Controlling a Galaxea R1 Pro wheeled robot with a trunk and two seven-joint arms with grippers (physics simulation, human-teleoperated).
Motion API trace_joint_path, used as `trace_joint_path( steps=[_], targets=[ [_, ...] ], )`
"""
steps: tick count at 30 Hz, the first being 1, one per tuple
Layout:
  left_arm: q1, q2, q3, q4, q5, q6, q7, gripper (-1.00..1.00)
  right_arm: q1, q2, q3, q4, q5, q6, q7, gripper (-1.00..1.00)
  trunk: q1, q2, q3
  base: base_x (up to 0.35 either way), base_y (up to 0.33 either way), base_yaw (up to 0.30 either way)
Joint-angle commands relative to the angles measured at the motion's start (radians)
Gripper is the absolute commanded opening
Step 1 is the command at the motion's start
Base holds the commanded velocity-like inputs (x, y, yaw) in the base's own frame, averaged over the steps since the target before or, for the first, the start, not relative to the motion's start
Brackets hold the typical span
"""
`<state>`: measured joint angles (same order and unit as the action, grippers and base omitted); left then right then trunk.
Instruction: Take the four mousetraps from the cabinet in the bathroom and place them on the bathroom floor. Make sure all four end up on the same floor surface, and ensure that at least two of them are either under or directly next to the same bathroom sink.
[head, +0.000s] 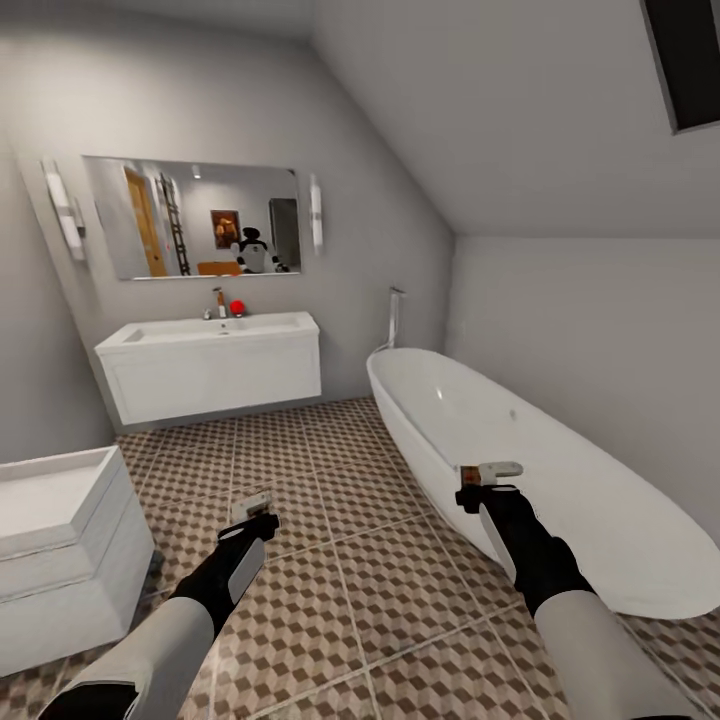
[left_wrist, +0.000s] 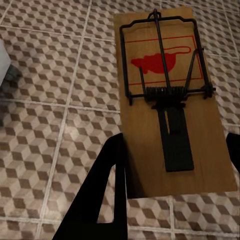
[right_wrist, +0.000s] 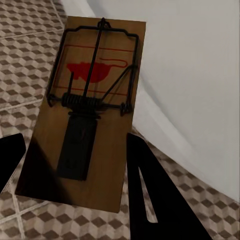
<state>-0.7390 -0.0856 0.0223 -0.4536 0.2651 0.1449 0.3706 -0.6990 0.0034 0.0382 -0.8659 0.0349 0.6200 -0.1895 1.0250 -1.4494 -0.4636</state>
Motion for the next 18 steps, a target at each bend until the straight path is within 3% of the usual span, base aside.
trace_joint_path(
  steps=[1,18],
  targets=[
    [0.000,-0.001,0.002,-0.002,0.002,0.005,0.002,-1.00,0.000,0.000,0.002,-0.001,0.000,0.006,-0.001,-1.00,0.000,-0.001,-0.001,0.000,0.000,0.278],
    [0.000,0.000,0.002,-0.001,0.002,0.005,0.001,-1.00,0.000,0.000,0.002,-0.001,0.002,0.004,-0.001,-1.00,0.000,-0.001,-0.001,0.000,0.000,0.278]
  ],
)
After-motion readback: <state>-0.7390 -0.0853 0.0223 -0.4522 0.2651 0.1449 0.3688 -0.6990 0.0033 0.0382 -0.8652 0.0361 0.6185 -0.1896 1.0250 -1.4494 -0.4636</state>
